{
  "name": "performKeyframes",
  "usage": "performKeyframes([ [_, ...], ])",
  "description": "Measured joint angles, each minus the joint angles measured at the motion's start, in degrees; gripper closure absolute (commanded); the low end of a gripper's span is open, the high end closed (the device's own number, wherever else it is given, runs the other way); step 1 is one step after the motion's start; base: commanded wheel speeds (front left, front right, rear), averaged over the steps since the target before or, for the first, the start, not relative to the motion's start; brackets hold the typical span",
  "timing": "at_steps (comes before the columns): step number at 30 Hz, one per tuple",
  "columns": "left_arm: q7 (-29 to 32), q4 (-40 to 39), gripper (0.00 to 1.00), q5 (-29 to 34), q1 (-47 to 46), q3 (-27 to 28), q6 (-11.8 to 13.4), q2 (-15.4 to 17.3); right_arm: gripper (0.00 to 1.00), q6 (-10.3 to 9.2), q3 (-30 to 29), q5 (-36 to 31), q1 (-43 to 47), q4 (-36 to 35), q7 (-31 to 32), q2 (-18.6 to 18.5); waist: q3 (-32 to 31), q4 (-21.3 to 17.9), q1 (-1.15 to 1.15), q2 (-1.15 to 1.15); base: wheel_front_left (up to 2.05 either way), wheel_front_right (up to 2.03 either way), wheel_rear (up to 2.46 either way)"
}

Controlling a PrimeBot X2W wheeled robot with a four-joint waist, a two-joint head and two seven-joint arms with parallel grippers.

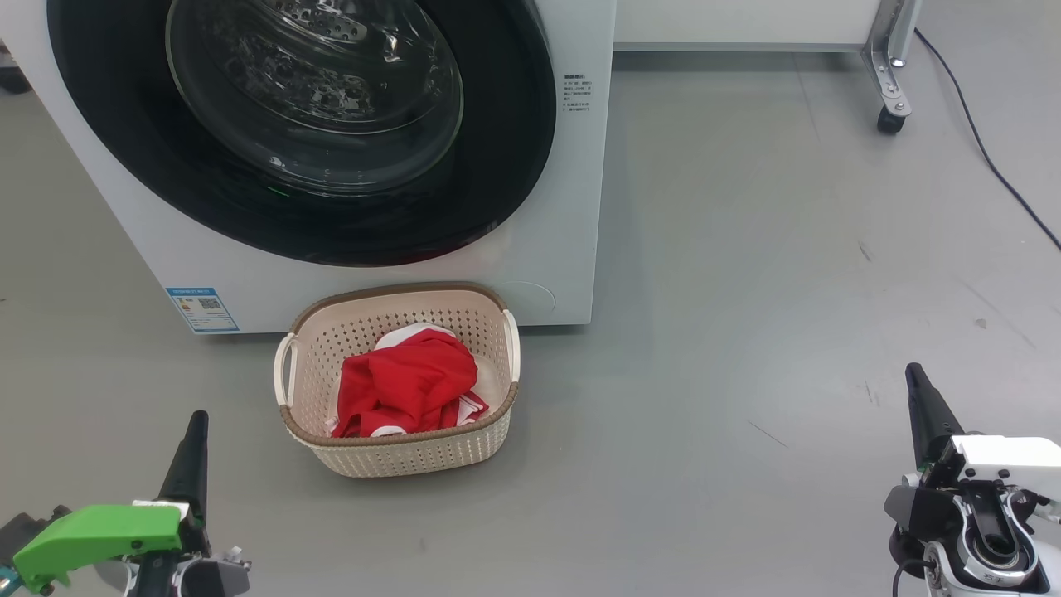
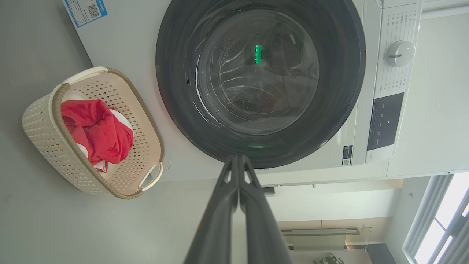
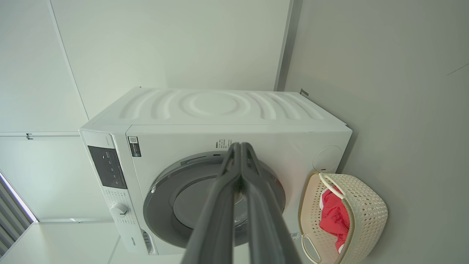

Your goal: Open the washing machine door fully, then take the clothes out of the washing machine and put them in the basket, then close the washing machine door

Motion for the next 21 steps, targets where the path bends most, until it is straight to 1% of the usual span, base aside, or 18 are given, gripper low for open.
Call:
performKeyframes([
  [21,0.2,-0.1,1.00,0.0,0.0,0.1,0.0,-0.1,1.00,0.00,0.0,0.0,0.0,0.0,0.0,0.0,0.0,0.0,0.00,0.00,0.00,0.00,0.00],
])
